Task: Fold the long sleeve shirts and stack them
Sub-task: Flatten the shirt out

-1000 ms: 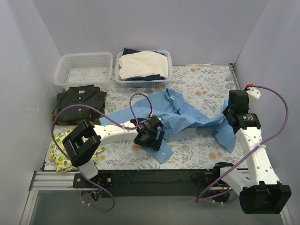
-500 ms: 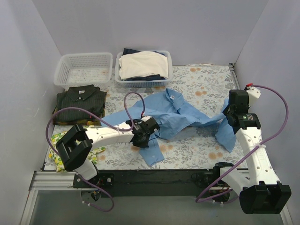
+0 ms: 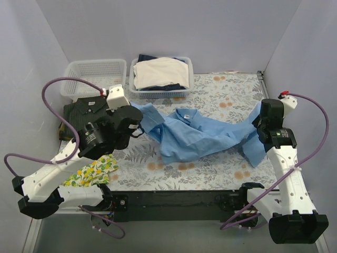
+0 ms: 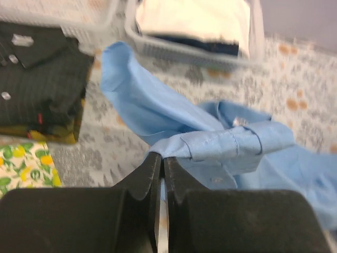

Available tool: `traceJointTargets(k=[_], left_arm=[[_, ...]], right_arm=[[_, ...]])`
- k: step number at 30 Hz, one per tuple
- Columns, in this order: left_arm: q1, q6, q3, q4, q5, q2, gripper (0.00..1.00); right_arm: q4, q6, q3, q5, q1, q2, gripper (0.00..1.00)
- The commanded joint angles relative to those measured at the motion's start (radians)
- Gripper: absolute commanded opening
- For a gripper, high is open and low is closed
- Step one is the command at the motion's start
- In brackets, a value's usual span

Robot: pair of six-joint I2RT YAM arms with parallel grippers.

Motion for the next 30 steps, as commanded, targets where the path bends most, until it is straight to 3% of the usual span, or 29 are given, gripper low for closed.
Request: traceJointTargets(k=[1,3,4,5,8,13,16,18,23,30], left_arm=[[0.074,0.365,-0.031,0.392,-0.212,-0.045,0.0],[0.175,0.519,-0.077,0.617,-0.147,-0.041,0.0],[0.223,0.527,-0.074,0.641,-0.044,-0.021,0.0],[0.328,0.518,-0.047,0.643,0.004,0.031,0.0],[0.494,0.447,0.001,0.607,0.211,0.143,0.0],[0.611,0.371,0.047,0.655,0.445,0.39,0.02],[0.682,0.297,0.107,0.611,0.532,0.494,0.57],[0.704,0.286,0.122,0.583,0.537,0.504,0.78],[0.705,0.303,0.087,0.542,0.607,0.392,0.85],[0.699,0.173,-0.066,0.396,0.865,0.262,0.86]], right_arm=[[0.06,-0.015,0.053,-0.049,-0.006,-0.023,0.01],[0.065,-0.017,0.056,-0.074,-0.006,-0.02,0.01],[0.065,-0.018,0.056,-0.078,-0.004,-0.017,0.01],[0.065,-0.02,0.053,-0.081,-0.004,-0.016,0.01],[0.066,-0.026,0.041,-0.1,-0.006,-0.008,0.01],[0.068,-0.02,-0.025,-0.137,-0.004,0.009,0.01],[0.069,-0.015,-0.05,-0.163,-0.004,0.029,0.01],[0.075,-0.014,-0.057,-0.179,-0.004,0.04,0.01],[0.085,-0.014,-0.061,-0.19,-0.004,0.072,0.01],[0.086,-0.014,-0.061,-0.198,-0.004,0.095,0.01]])
